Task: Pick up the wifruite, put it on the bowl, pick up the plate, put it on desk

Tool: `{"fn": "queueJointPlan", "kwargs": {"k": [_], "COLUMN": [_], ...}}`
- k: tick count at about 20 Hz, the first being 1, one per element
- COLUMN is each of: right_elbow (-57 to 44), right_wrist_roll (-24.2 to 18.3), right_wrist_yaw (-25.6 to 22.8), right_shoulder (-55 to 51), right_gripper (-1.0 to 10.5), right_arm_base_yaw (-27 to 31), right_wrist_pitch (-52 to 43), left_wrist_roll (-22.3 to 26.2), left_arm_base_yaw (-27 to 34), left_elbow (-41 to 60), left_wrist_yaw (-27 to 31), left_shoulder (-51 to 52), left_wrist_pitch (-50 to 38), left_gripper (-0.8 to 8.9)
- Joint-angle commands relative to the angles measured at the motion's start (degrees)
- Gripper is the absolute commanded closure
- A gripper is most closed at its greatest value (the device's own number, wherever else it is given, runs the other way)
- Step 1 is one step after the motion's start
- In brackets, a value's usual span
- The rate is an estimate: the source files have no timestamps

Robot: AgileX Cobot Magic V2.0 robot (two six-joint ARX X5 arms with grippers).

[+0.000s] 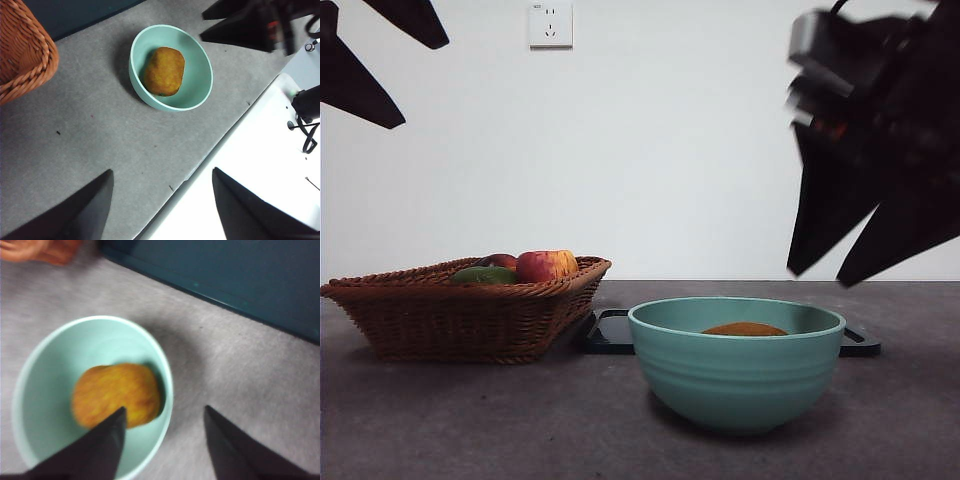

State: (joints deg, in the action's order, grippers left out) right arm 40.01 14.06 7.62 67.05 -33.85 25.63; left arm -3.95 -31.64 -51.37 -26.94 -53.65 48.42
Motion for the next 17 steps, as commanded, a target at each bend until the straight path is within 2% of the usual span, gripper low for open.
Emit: {"fn": "queueJointPlan", "kwargs": {"k": [1,5,9,13,17], "right_elbow": [0.04,0.04,0.04,0.04,0.07], "right_wrist_roll": [0.94,0.94,0.94,0.92,0.92], "right_wrist_yaw": [-1.40,-4.85,-4.83,-4.66,-3.48], "right_shoulder": [3.56,8.20,11.10,11.91,11.78], "right_gripper": [7.4,8.1,8.2,9.2,9.3], "right_arm_base_yaw": [-1.38,-2.45,-2.82,-2.84,-2.84], "right_wrist_pitch": [-2.40,-5.44,-7.34,-7.93,-8.07], "left_wrist_roll": [0.50,0.50,0.52,0.52,0.52], "left_arm_base_yaw": [-0.37,-0.37,-0.37,-0.37,-0.37], "left_elbow": [-0.35,-0.35,-0.35,-0.35,-0.35], "left_wrist_yaw": [-0.15,-0.13,-0.13,-0.13,-0.13], "left_shoulder": [-0.24,-0.24,-0.24,-0.24,-0.24], "left_wrist_pitch": [-0.33,-0.37,-0.39,-0.39,-0.37], "left_gripper": [5.01,5.01,5.01,5.01,5.01]}}
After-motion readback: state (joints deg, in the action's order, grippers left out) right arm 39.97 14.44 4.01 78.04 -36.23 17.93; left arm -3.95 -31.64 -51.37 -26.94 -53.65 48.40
